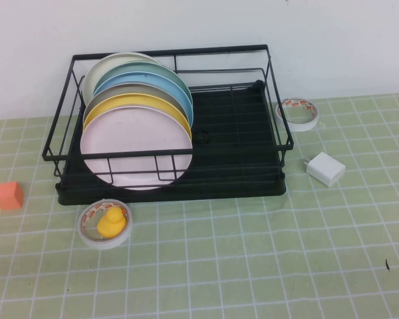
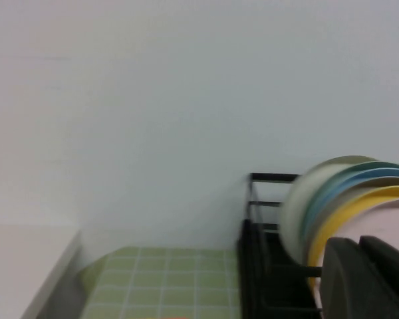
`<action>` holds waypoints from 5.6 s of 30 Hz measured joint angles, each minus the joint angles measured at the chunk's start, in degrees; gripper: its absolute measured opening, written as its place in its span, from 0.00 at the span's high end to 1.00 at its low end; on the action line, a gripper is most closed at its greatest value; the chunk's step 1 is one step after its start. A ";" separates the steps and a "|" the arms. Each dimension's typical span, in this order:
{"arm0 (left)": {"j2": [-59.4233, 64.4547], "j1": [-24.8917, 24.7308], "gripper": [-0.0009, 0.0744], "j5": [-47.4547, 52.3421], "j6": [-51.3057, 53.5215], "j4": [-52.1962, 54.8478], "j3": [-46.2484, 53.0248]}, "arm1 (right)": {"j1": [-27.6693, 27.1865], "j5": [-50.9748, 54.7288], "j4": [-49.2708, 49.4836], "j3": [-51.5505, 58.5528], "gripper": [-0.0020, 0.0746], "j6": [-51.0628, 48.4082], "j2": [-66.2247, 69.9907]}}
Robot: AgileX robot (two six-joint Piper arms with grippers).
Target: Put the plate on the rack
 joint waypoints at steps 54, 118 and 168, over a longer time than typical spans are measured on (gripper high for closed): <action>-6.42 3.50 0.99 16.23 -95.35 93.52 9.91 | 0.00 0.14 0.02 0.00 0.97 0.00 0.00; -6.54 -0.05 0.99 24.44 -102.94 97.47 9.70 | 0.00 0.14 0.24 0.00 0.98 0.00 0.00; -6.54 -0.05 0.99 24.57 -102.94 97.77 9.70 | -15.43 -15.79 -6.80 20.15 0.98 9.94 -9.55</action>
